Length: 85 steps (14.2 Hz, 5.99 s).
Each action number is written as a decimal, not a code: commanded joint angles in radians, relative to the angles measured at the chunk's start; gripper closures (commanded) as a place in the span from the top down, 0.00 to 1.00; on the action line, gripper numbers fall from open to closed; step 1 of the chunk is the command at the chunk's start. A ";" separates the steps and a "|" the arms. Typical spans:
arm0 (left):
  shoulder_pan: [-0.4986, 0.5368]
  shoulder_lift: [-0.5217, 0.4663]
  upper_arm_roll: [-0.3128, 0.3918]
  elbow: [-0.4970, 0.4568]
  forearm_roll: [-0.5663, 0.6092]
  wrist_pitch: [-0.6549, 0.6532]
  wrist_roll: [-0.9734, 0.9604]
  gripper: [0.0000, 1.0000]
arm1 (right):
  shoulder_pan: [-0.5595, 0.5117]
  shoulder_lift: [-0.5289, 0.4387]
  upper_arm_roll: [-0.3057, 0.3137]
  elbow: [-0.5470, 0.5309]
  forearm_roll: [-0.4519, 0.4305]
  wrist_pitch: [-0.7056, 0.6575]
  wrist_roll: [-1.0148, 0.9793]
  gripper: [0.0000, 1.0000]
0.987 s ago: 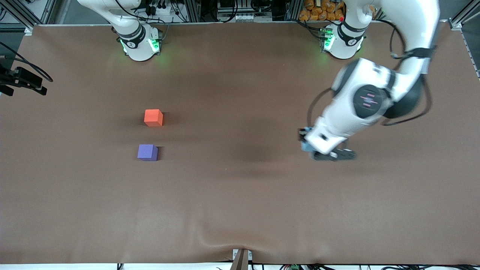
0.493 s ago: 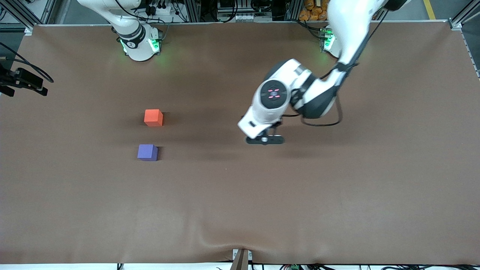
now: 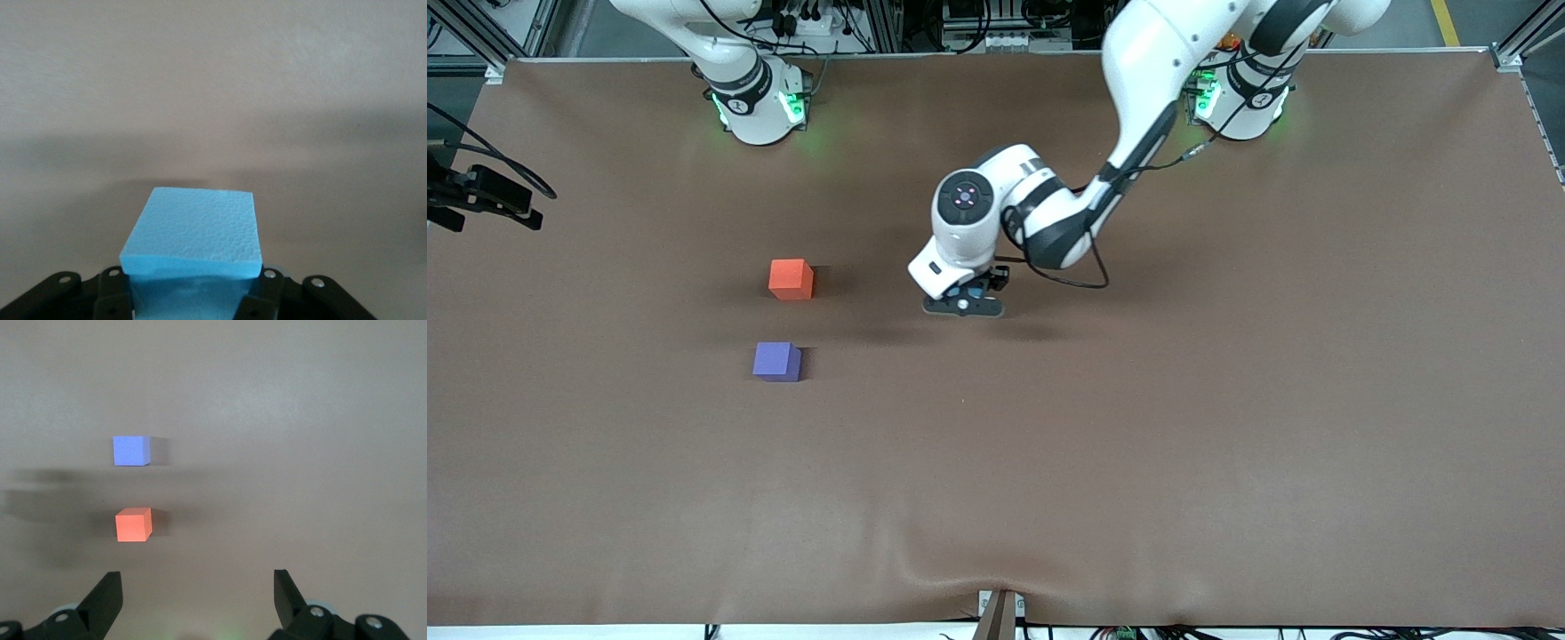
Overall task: Place blue block between orange and purple blocks
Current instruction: 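Carry the blue cube with the left gripper toward the table middle, then set down the blue cube while the right gripper reaches toward it, then grasp the blue cube with the right gripper while the left gripper withdraws, then carry the blue cube with the right gripper toward the orange cube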
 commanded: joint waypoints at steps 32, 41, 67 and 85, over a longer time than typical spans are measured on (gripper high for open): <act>0.662 -0.739 0.137 -0.370 0.020 -0.639 0.605 1.00 | 0.802 0.528 0.004 -0.061 0.158 0.532 0.808 1.00; 0.702 -0.854 0.146 -0.303 0.022 -0.673 0.783 1.00 | 0.821 0.581 0.005 -0.167 0.127 0.730 0.819 1.00; 0.745 -0.906 0.122 -0.297 0.009 -0.719 0.854 1.00 | 0.619 0.362 -0.001 -0.076 0.127 0.333 0.771 0.00; 0.727 -0.872 0.115 -0.283 0.006 -0.650 0.757 1.00 | 0.298 0.255 -0.001 -0.535 0.115 0.690 0.221 0.00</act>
